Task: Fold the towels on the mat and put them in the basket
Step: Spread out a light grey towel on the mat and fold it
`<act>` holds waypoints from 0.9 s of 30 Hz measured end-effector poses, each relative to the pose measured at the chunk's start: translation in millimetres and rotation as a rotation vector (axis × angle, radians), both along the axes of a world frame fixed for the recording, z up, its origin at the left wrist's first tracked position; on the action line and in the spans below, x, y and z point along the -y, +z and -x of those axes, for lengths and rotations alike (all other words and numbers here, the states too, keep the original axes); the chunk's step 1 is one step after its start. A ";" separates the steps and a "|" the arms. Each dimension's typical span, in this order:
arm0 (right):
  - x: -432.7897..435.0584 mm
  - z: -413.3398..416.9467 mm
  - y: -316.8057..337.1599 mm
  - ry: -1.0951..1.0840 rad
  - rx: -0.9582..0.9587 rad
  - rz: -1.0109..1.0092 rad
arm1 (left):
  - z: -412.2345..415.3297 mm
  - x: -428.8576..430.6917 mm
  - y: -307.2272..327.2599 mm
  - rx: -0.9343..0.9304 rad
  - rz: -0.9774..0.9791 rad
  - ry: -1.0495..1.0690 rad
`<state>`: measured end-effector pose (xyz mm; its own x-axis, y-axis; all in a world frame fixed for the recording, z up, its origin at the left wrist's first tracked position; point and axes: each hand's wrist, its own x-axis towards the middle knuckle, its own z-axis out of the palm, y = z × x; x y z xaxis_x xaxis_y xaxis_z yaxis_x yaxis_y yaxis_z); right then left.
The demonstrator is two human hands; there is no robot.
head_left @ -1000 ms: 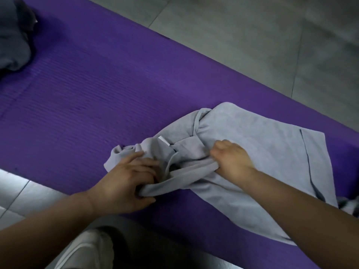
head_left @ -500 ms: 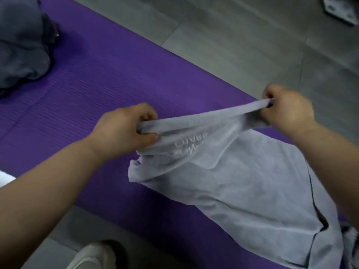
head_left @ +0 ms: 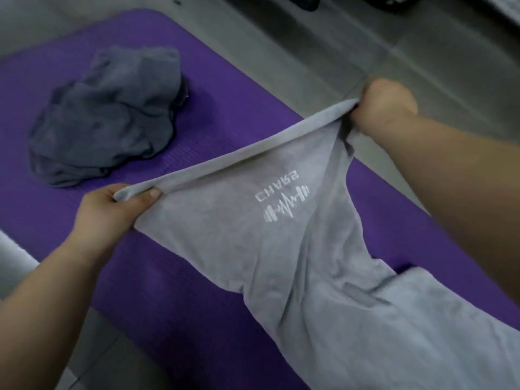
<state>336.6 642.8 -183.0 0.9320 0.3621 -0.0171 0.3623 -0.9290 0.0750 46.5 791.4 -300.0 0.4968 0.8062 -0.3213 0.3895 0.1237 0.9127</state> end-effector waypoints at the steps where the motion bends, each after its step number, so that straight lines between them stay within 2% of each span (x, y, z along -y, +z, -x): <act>1: -16.1 -2.2 -4.4 0.013 -0.016 -0.087 | 2.4 -7.2 -1.9 -0.018 -0.032 0.028; 3: -40.2 -0.5 -16.3 0.099 -0.121 -0.271 | 9.3 -19.5 -6.9 -0.075 -0.104 0.059; 5: -50.2 4.5 -30.5 0.202 -0.276 -0.341 | 17.5 -31.2 -19.1 -0.177 -0.166 0.054; 7: -46.8 6.0 -47.2 0.246 -0.334 -0.268 | 24.8 -39.0 -35.5 -0.308 -0.198 0.040; 10: -17.5 7.1 -76.6 0.272 -0.416 -0.034 | 28.9 -39.4 -52.3 -0.432 -0.174 0.075; 13: 28.6 18.9 -112.6 0.185 -0.569 0.092 | 26.7 -28.9 -54.9 -0.525 -0.240 0.037; 17: 84.2 37.4 -139.7 -0.095 -0.503 0.066 | 30.8 -21.9 -56.7 -0.552 -0.292 -0.005; 20: 113.7 47.0 -147.3 -0.228 -0.441 0.103 | 39.6 -27.8 -59.8 -0.558 -0.311 -0.028; 24: 125.9 39.6 -151.5 -0.287 -0.406 -0.015 | 39.9 -30.9 -60.8 -0.597 -0.373 -0.071; 27: 118.4 29.2 -143.8 -0.252 -0.283 -0.132 | 40.4 -34.1 -63.0 -0.597 -0.399 -0.057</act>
